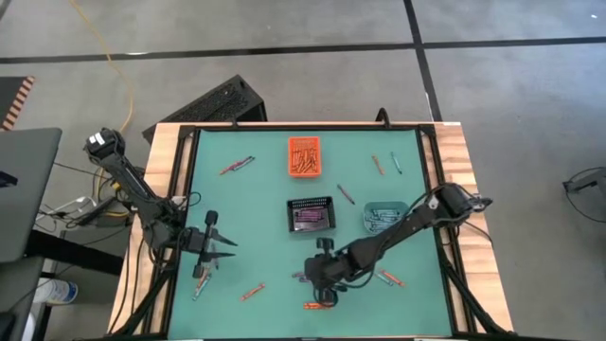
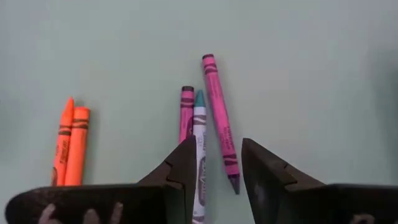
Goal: Sort crayons
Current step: Put the violet crayon into the black bin
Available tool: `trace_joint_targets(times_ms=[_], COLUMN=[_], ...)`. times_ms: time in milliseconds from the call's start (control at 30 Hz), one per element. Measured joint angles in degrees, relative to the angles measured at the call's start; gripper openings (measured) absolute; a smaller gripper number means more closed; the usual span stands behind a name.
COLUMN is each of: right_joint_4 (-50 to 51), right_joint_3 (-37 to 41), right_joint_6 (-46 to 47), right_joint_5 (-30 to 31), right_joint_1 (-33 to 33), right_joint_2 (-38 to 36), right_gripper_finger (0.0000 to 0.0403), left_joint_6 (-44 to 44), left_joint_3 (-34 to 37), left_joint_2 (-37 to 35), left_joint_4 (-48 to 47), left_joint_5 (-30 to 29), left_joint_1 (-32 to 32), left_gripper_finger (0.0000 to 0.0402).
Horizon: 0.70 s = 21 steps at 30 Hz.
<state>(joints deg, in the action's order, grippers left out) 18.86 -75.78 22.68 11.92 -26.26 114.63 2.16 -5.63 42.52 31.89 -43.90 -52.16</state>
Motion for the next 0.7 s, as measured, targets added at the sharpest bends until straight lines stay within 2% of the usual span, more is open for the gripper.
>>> trace_joint_targets(times_ms=[200,700], right_joint_4=[6.4,7.8], right_joint_3=[-3.6,-3.7], right_joint_6=[-2.2,-2.2], right_joint_5=[0.1,0.1], right_joint_1=[0.9,0.6], right_joint_2=[1.0,1.0], right_gripper_finger=[0.0119,0.0119], left_joint_6=[1.4,1.6], left_joint_3=[0.0,0.0], left_joint_2=[0.6,0.6], left_joint_4=[0.1,0.1], left_joint_5=[0.1,0.0], left_joint_1=[0.0,0.0], left_gripper_finger=[0.0106,0.0106])
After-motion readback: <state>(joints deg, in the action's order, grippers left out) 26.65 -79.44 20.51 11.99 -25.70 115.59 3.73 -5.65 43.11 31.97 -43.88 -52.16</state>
